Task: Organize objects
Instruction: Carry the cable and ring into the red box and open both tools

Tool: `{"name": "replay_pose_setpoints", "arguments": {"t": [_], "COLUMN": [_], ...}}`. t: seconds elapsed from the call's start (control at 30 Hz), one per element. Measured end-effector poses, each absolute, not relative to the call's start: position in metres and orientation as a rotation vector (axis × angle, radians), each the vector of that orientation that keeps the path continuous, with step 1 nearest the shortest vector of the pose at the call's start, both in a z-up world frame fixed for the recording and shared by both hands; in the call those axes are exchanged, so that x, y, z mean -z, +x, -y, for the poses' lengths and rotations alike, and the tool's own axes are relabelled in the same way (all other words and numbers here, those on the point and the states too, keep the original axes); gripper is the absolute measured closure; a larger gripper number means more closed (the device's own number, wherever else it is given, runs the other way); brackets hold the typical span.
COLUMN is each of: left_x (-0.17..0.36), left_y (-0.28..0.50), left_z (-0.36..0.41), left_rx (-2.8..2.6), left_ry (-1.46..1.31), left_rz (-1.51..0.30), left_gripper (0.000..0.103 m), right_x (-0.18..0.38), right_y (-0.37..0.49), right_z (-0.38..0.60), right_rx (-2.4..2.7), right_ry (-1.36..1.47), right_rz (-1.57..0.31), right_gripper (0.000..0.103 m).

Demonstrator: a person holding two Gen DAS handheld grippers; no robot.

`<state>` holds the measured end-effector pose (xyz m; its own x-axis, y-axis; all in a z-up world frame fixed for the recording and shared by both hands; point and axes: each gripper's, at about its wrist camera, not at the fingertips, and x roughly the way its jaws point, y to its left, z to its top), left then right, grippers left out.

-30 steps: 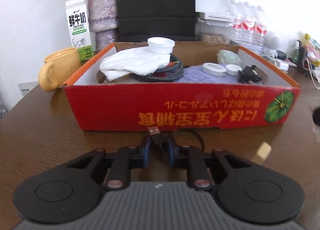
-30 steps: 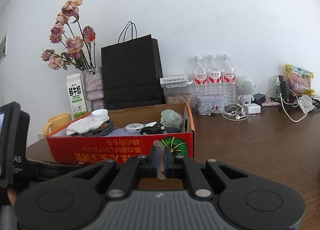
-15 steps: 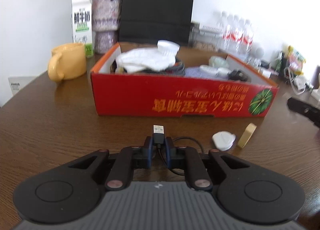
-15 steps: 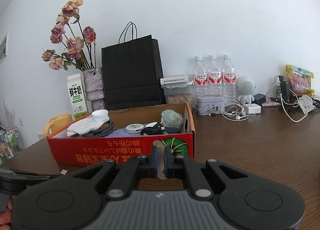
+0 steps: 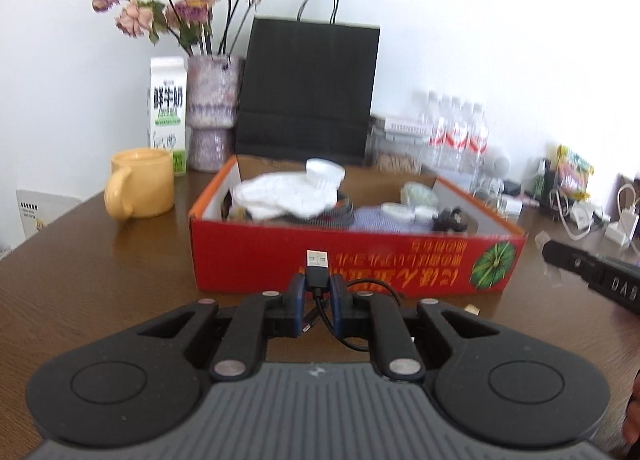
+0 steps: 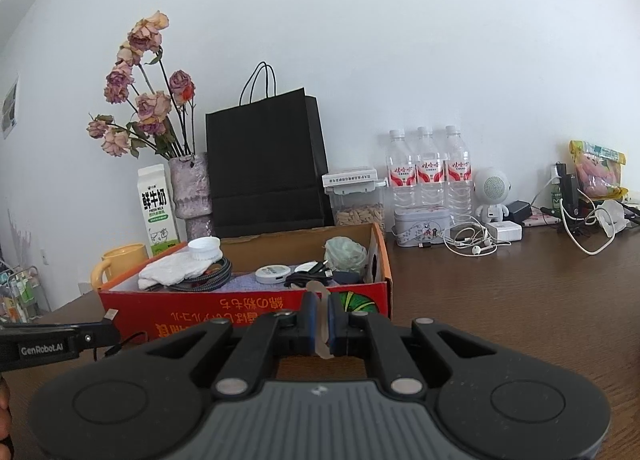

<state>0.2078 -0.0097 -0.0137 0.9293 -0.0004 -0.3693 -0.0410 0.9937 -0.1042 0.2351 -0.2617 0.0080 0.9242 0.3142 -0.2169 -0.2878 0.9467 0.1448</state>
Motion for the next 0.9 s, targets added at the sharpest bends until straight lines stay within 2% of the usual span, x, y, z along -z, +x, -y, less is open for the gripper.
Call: {"name": "replay_pose_setpoints", "arguments": {"t": [0.4, 0.9], "left_x": [-0.019, -0.016], "left_y": [0.252, 0.337], "left_z": [0.029, 0.037], "left_rx": [-0.011, -0.025], "left_ry": [-0.044, -0.060], "left_rz": [-0.309, -0.285], "left_gripper": [0.089, 0.089], "right_x": [-0.012, -0.013], "right_y": [0.239, 0.325], "right_z": [0.219, 0.209], "right_rx": [-0.360, -0.348], "right_ry": [0.002, 0.047], "right_rz": [-0.046, -0.051], "right_gripper": [0.098, 0.098]}}
